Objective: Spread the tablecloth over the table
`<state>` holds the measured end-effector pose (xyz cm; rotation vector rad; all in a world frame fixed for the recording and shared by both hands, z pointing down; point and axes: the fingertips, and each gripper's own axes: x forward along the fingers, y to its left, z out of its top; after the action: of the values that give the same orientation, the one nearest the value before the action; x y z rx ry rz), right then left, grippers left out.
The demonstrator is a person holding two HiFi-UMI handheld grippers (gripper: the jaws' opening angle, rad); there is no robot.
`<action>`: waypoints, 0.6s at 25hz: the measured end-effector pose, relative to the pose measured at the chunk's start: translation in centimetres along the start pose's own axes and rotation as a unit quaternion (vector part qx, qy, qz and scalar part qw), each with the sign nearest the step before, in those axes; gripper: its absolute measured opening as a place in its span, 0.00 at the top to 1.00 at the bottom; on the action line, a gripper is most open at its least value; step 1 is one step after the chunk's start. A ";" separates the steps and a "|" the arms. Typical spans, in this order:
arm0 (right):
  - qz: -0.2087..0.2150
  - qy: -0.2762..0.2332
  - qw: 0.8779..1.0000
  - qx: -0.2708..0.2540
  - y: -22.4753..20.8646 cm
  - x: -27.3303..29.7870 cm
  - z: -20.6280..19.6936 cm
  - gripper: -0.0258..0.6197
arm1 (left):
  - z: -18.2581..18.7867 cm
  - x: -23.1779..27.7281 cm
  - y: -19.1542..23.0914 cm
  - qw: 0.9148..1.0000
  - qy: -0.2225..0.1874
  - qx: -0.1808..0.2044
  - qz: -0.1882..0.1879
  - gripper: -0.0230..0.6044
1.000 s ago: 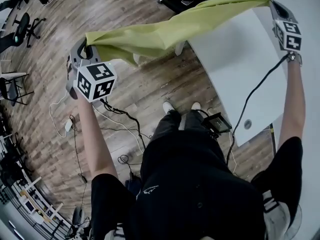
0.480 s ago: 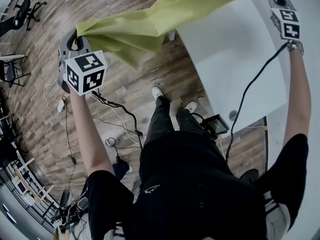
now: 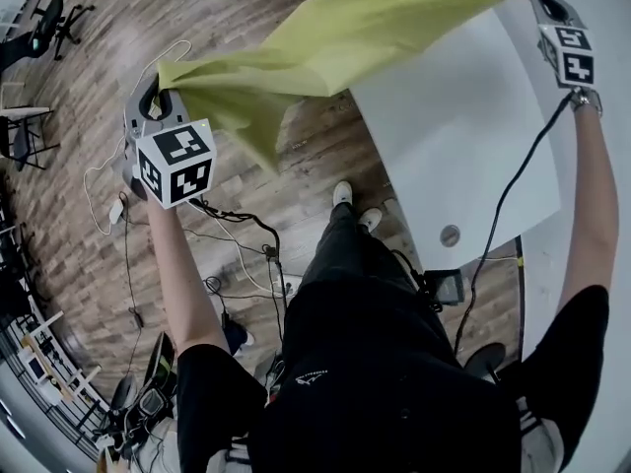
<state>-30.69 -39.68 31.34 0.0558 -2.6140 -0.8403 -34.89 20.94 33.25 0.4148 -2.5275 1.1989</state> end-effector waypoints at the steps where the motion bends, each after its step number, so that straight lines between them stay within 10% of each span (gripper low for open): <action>1: -0.003 0.004 1.000 0.000 0.1 0.1 -0.3 0.95 | -0.1 0.3 -0.3 1.000 -0.001 -0.003 -0.005 0.95; 15: -0.007 0.021 1.000 0.006 -2.2 0.6 -3.4 0.95 | 3.6 1.4 -3.5 0.999 -0.009 -0.031 -0.035 0.95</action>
<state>-30.17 -43.45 32.80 0.0944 -2.5828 -0.8206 -35.37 15.87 34.08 0.4957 -2.5358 1.0930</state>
